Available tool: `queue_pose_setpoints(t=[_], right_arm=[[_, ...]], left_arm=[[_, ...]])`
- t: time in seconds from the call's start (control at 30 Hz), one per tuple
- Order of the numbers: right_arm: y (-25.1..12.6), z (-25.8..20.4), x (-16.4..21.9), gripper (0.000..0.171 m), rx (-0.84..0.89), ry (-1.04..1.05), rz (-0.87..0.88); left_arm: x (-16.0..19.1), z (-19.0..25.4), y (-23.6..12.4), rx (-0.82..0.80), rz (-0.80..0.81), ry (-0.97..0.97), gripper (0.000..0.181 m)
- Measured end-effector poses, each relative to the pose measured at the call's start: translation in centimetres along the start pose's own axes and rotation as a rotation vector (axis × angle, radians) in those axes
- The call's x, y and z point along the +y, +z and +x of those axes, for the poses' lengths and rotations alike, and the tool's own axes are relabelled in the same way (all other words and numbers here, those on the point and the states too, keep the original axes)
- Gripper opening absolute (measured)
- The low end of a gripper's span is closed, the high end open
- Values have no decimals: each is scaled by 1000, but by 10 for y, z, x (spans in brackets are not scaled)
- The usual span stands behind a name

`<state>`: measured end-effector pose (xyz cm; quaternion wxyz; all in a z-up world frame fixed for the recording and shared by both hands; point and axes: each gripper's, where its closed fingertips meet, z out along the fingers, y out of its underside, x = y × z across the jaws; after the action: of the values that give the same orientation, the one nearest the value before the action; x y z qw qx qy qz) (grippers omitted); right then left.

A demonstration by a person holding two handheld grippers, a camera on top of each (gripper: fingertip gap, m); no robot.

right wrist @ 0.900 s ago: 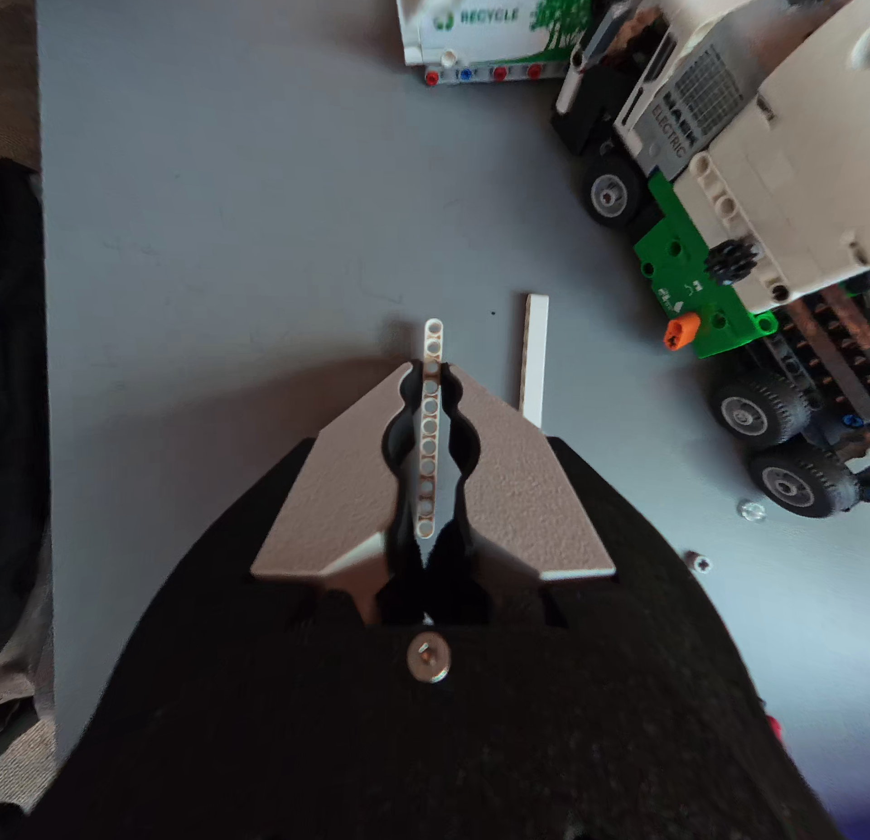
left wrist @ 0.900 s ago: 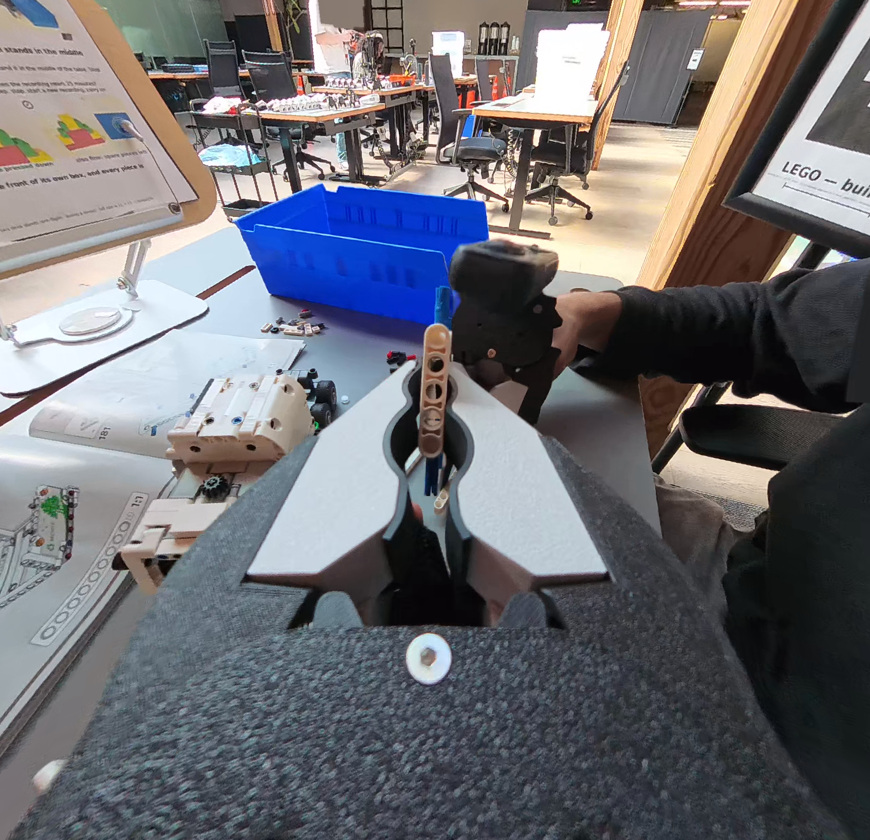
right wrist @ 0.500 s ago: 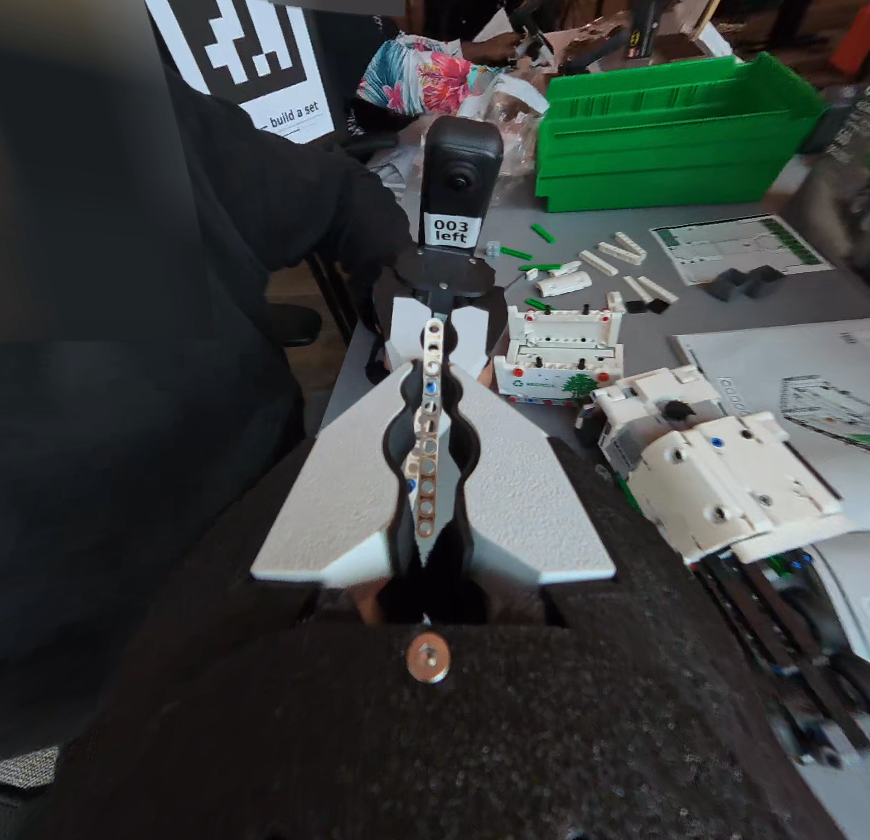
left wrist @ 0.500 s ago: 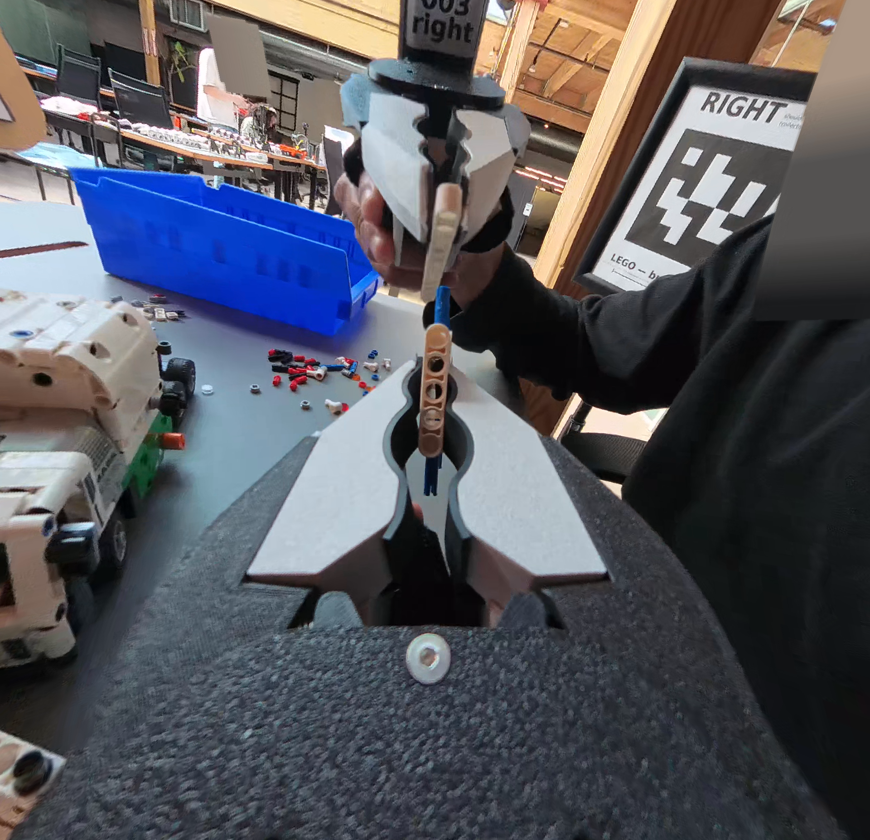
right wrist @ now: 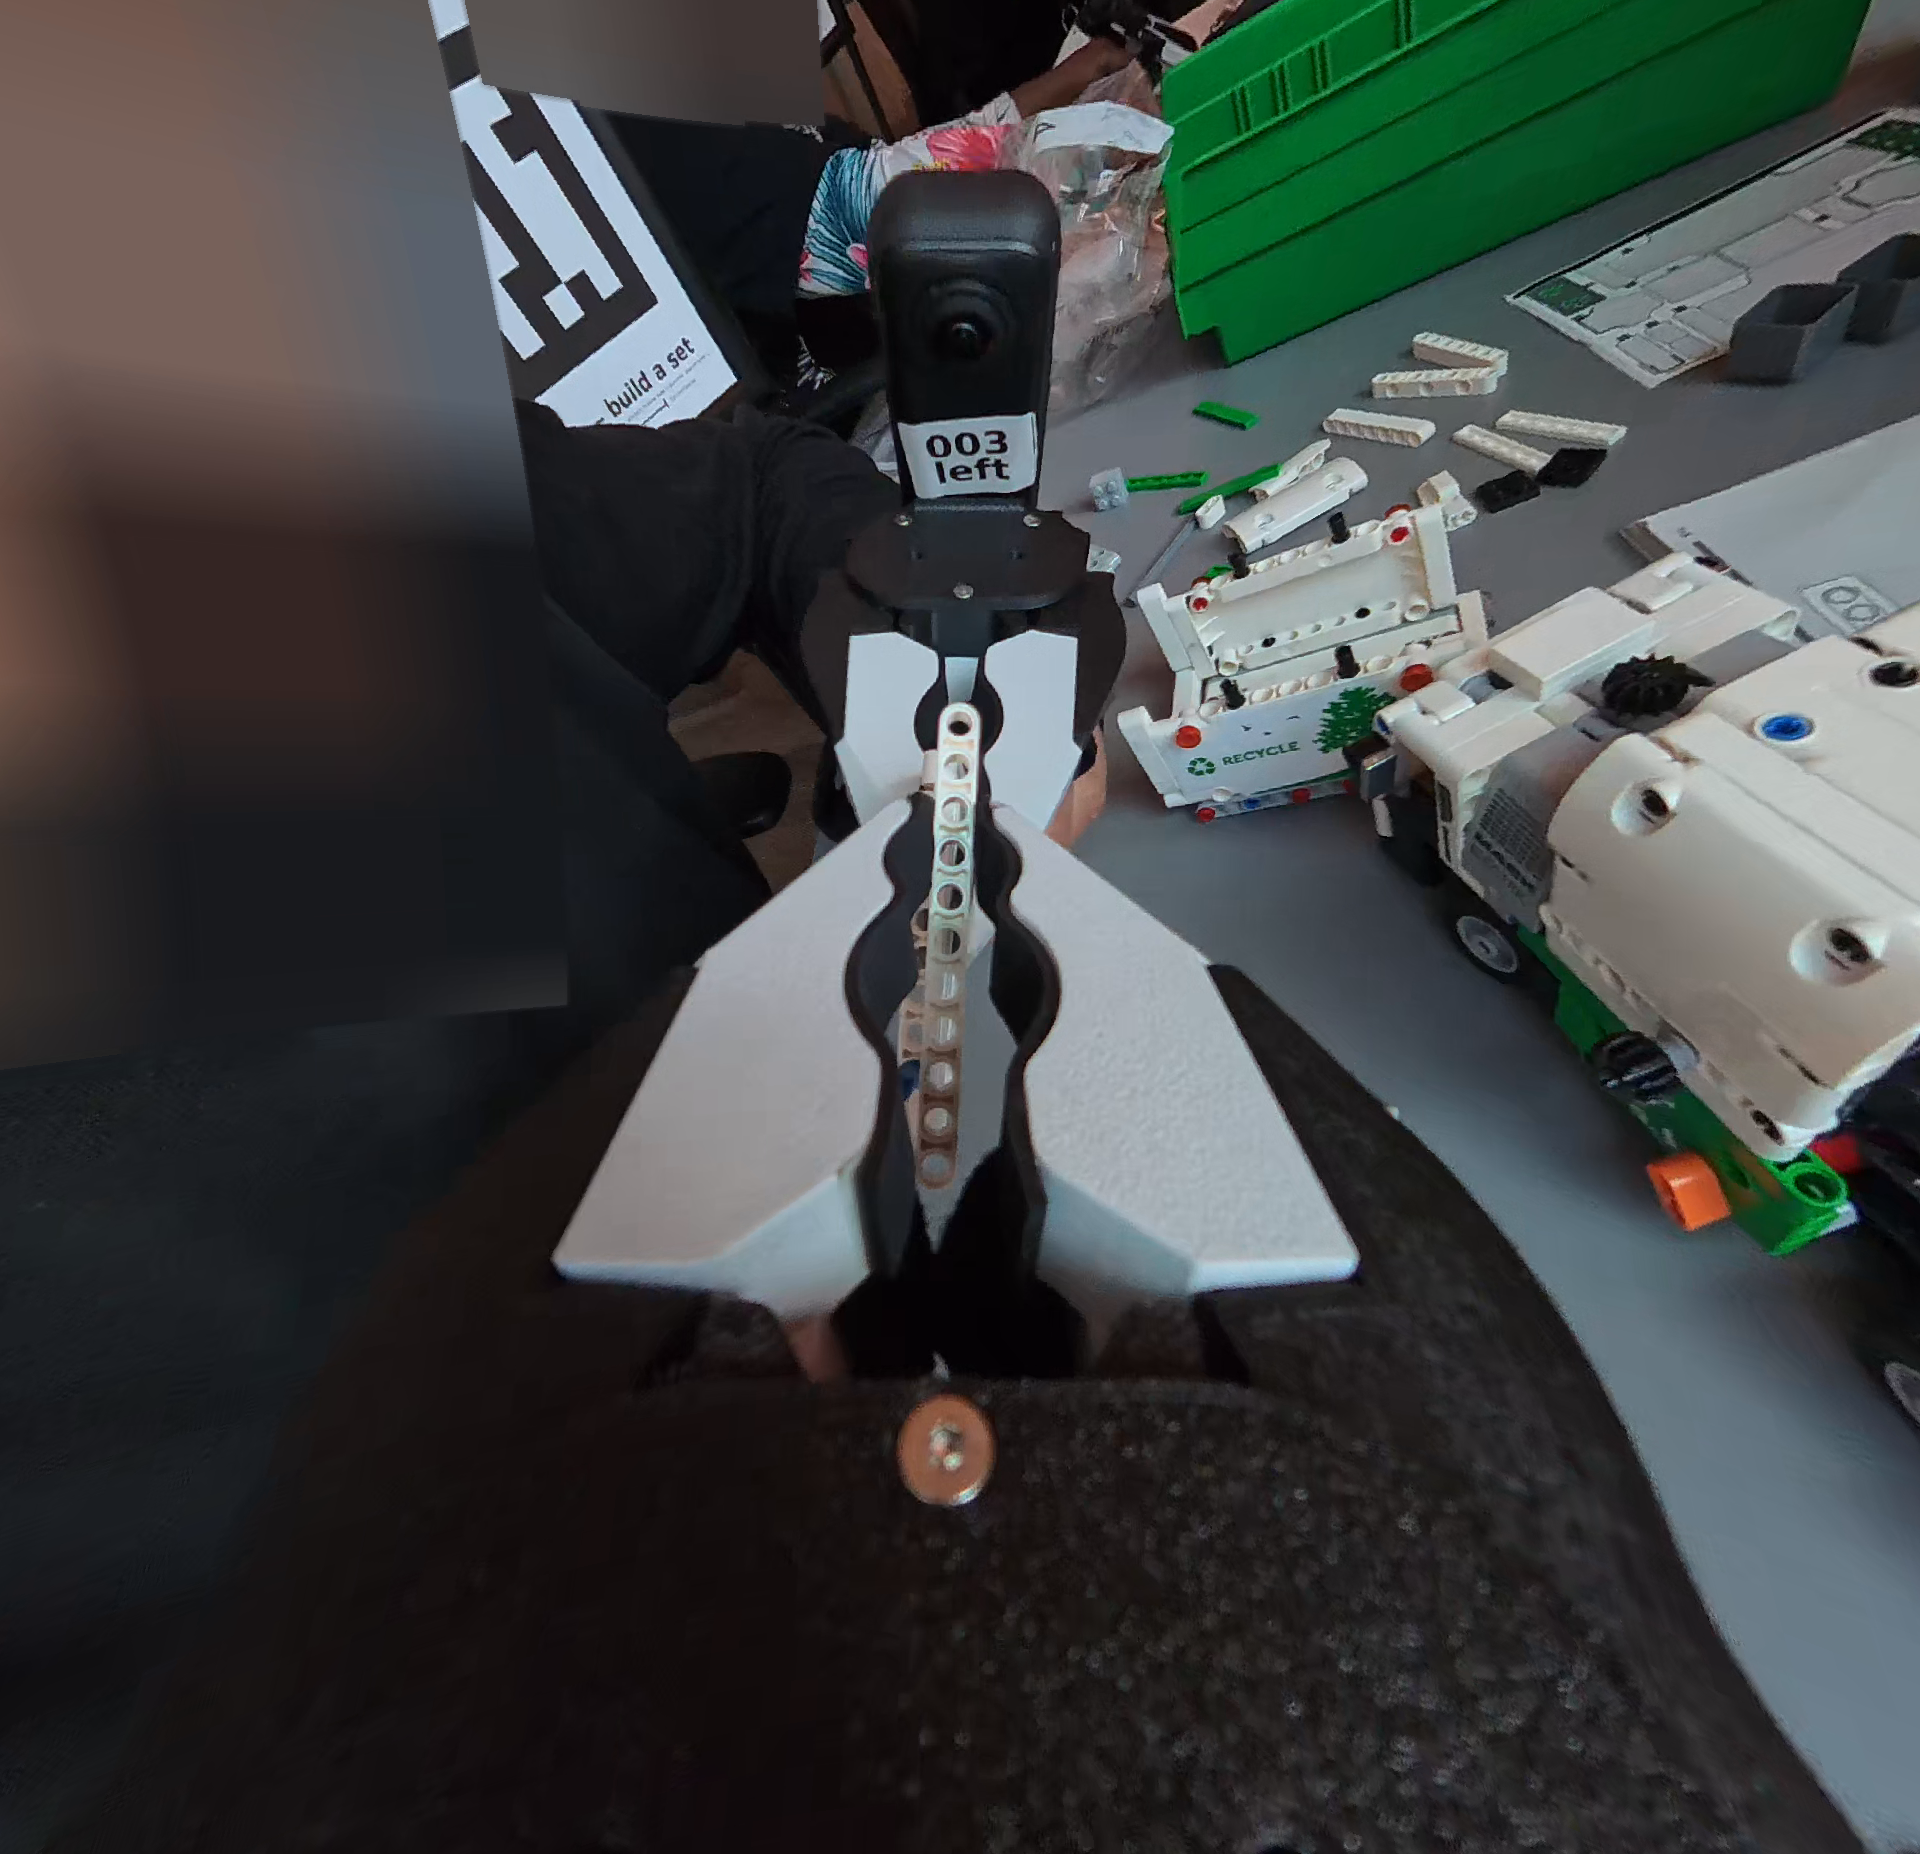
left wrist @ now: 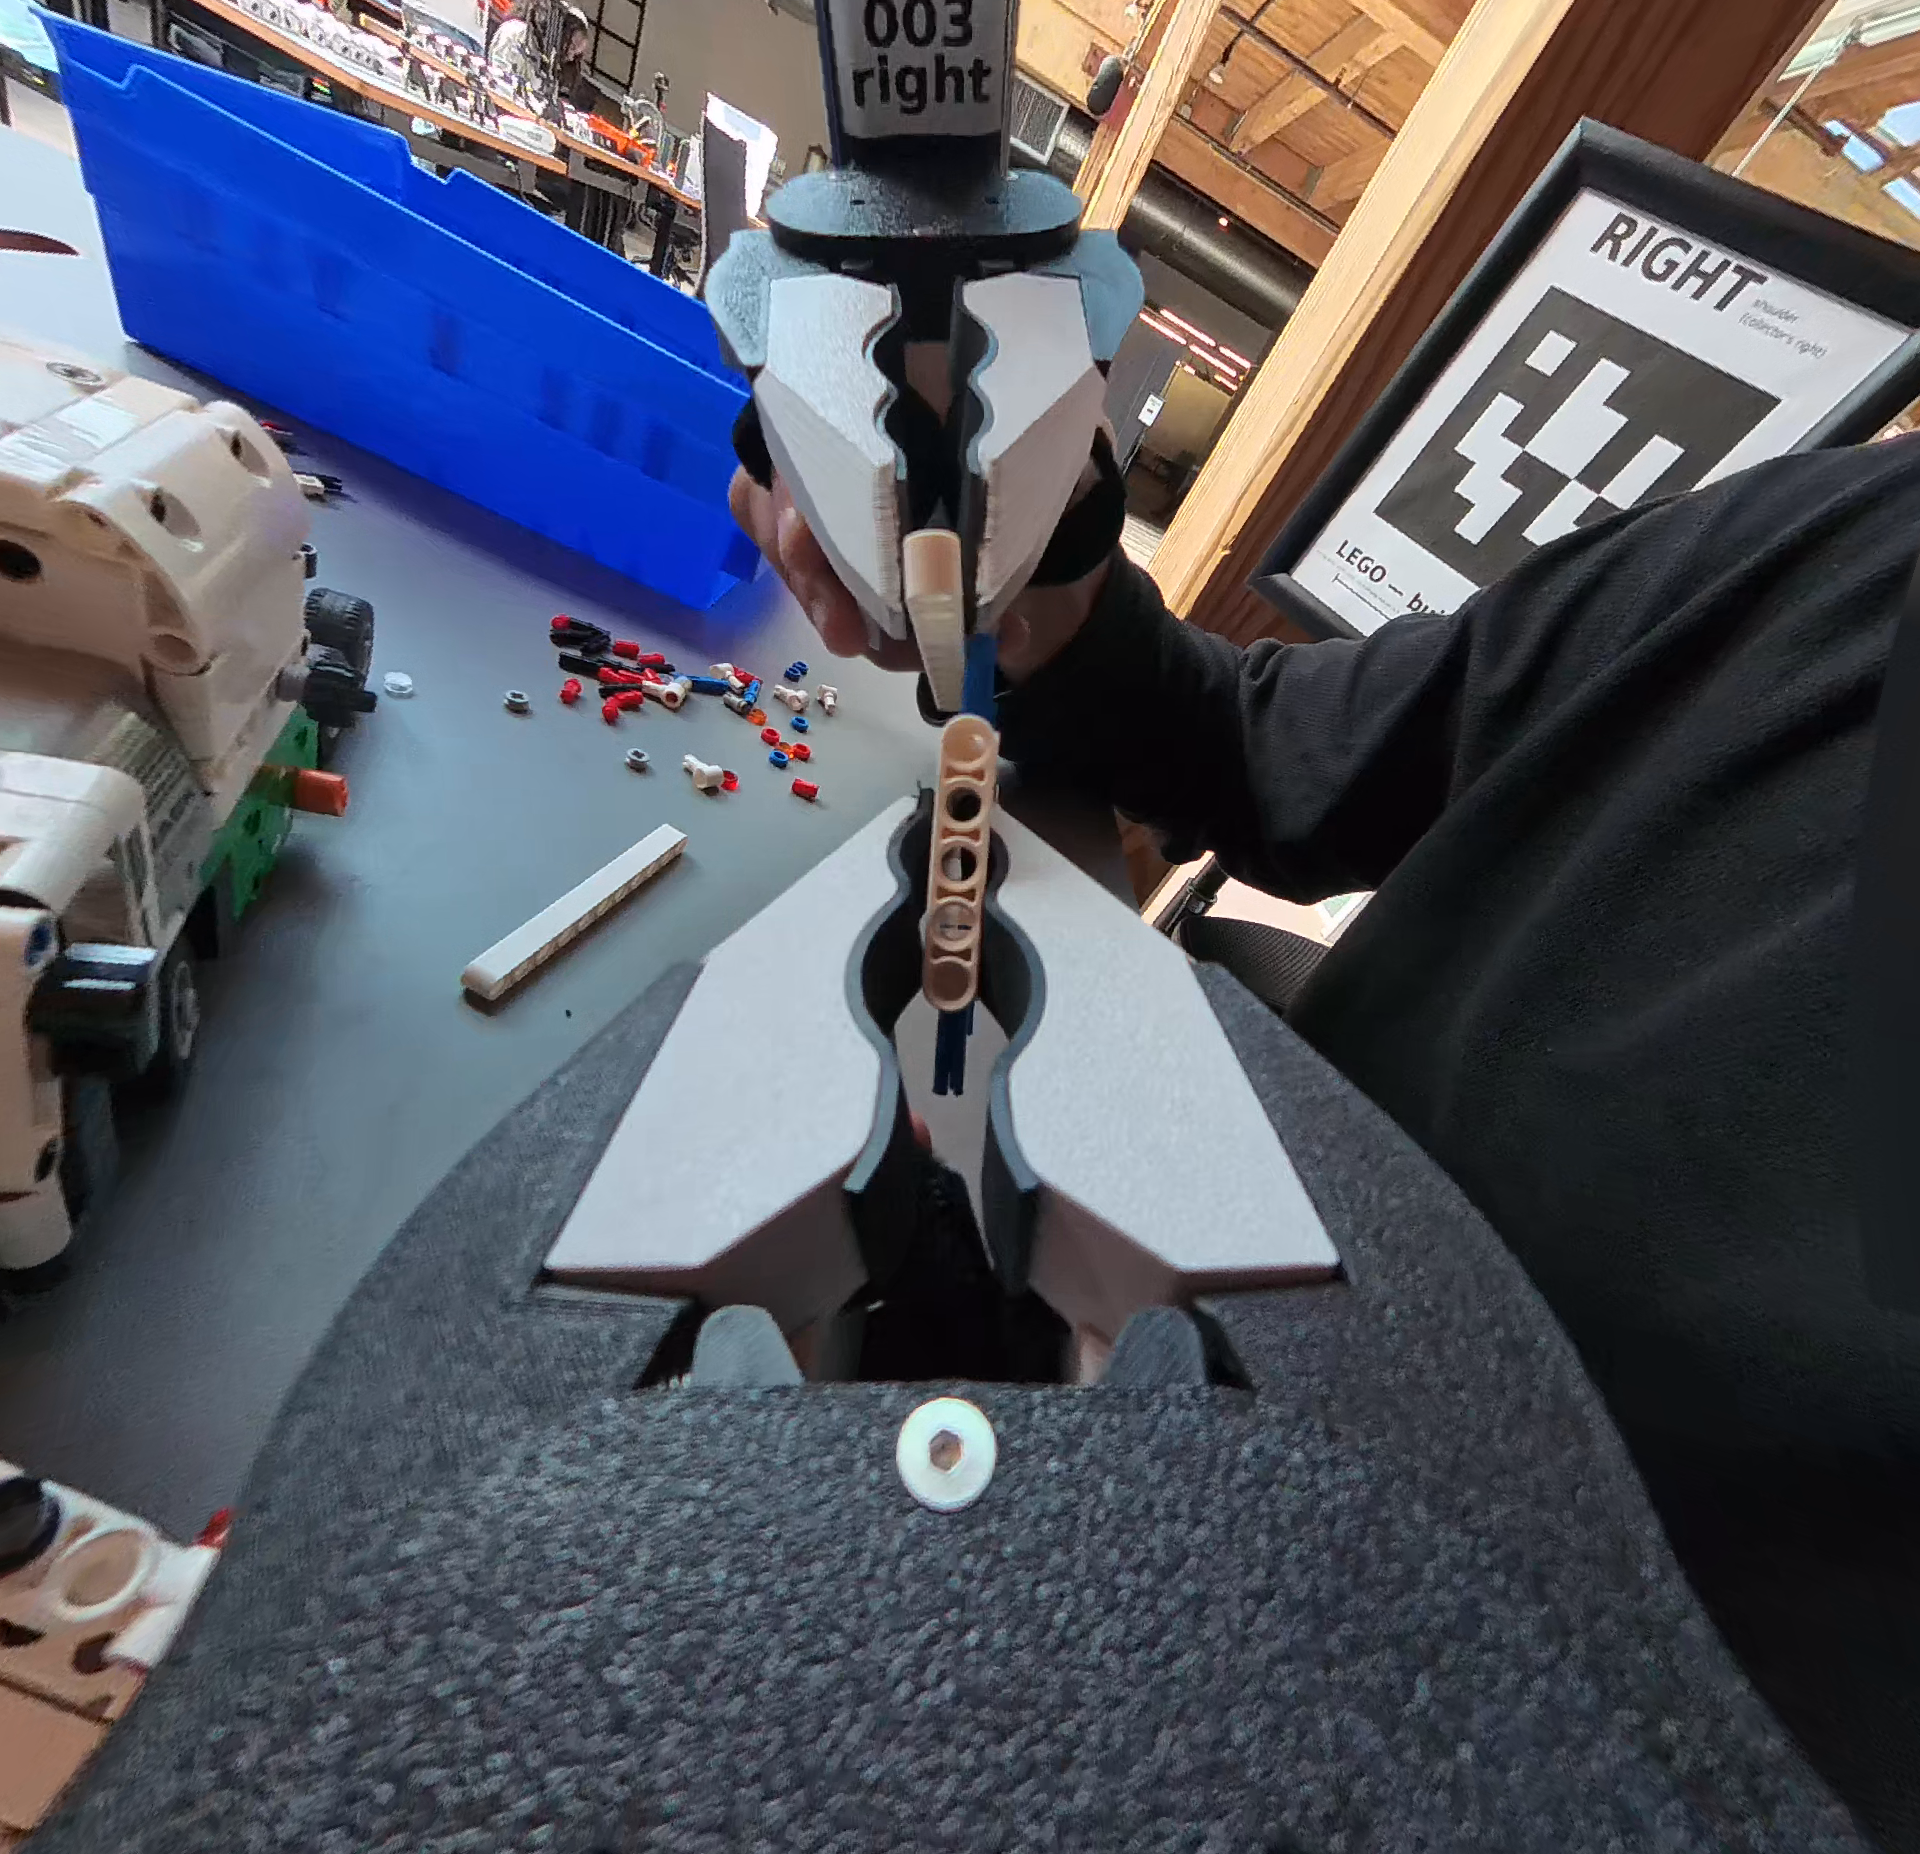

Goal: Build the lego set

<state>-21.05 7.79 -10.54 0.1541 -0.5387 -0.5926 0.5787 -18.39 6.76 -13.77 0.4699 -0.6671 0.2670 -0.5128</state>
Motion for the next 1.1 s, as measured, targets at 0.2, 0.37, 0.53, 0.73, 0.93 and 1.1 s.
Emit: queue_pose_setpoints(t=[0.2,0.37,0.53,0.73,0.93,1.1], right_arm=[[-1,2,2,5,-11,49,10],[-3,3,0,5,-52,116,40],[0,8,1,5,-44,138,56],[1,12,3,5,-50,147,57],[1,15,7,6,-31,119,41],[1,15,9,5,11,63,14]], left_arm=[[2,-2,1,-3,-11,-16,0],[-1,-11,-3,-16,6,-83,0],[0,-11,-3,-23,-5,-73,0],[1,-14,-4,-40,-15,-81,0],[4,-19,-4,-62,-36,-96,0],[6,-19,-4,-66,-49,-92,0]])
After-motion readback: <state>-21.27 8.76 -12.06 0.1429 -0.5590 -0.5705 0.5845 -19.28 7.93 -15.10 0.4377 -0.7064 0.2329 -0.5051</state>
